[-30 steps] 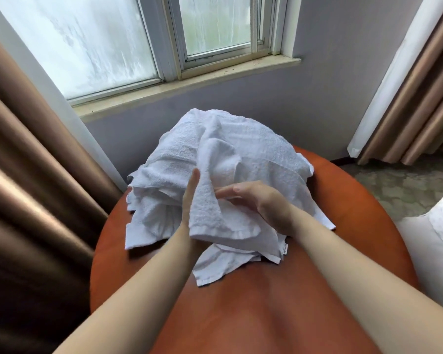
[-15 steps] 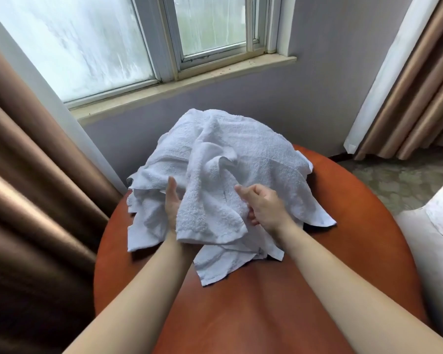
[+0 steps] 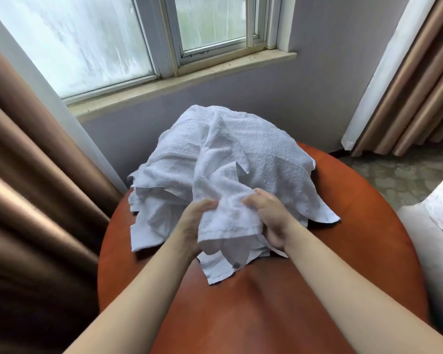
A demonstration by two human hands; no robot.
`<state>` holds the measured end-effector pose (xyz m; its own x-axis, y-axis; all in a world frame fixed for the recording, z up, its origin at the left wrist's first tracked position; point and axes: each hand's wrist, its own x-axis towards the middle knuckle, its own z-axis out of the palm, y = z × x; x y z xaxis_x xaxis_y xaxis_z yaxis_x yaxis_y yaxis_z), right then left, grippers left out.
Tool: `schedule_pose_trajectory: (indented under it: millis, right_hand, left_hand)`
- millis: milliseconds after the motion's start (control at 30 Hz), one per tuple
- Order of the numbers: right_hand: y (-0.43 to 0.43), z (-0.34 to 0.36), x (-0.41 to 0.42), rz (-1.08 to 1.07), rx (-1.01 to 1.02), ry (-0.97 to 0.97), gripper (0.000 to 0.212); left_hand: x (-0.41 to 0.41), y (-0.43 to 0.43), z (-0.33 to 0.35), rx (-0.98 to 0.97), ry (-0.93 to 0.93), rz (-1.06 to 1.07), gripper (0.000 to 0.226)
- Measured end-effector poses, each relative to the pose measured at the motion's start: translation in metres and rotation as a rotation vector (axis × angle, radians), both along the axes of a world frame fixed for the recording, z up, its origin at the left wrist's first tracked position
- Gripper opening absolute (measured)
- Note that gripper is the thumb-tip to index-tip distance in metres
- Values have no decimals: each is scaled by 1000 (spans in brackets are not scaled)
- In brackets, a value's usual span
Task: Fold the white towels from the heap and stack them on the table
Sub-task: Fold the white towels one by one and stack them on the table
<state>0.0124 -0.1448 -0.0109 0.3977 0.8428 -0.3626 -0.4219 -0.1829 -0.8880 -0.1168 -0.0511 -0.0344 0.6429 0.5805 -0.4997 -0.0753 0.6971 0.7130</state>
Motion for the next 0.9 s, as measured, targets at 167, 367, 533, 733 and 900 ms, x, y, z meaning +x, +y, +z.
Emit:
schedule_pose_trajectory:
  millis: [167, 367, 533, 733, 900]
  right_hand:
    - [-3, 6, 19, -248, 3, 175, 10]
    - [-4, 6, 14, -219, 15, 363, 31]
    - [-5, 19, 0, -206, 106, 479, 24]
    - [-7, 46, -10, -142, 221, 494, 25]
    - [-10, 43, 4, -156, 203, 543, 22]
  left_hand:
    - [1, -2, -7, 249, 68, 278, 32]
    - [-10, -26, -55, 625, 120, -23, 132]
    - [-2, -53, -91, 957, 307, -252, 118]
    - [11, -68, -97, 1006, 678, -118, 29]
    - [21, -84, -69, -95, 177, 155, 17]
